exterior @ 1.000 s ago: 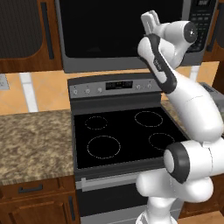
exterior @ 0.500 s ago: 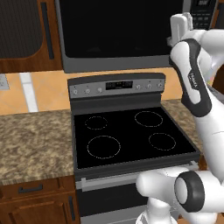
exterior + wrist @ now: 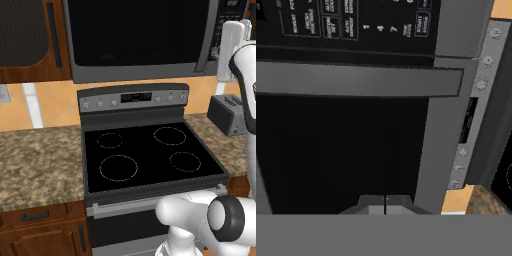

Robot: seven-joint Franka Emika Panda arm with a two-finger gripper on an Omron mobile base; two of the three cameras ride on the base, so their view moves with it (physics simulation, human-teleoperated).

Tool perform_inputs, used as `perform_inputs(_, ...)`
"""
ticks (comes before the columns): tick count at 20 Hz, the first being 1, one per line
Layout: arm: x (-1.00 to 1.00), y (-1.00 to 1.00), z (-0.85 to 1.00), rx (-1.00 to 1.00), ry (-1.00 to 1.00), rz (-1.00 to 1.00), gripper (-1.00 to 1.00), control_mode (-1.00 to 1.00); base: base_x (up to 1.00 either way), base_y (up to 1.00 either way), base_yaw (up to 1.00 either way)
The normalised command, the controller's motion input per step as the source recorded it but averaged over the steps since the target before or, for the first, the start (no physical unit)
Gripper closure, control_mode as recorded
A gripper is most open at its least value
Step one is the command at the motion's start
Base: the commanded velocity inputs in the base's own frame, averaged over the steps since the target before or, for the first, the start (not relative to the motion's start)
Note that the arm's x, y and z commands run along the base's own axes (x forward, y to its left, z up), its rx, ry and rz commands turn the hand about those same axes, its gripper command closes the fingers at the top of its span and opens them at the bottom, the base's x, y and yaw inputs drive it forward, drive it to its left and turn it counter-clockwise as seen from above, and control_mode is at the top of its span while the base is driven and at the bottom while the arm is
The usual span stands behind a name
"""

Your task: Open the microwave, place the bowl with waffle inside the microwave, then close the microwave door and turn it on.

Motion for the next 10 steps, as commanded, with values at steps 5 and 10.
perform_inputs(5, -0.1, -0.83, -0.31, 0.23, 0.0, 0.06, 1.0, -1.0, 0.0, 0.0, 0.0)
perform_inputs(10, 0.1, -0.5, -0.45, 0.14, -0.01, 0.0, 1.0, -1.0, 0.0, 0.0, 0.0)
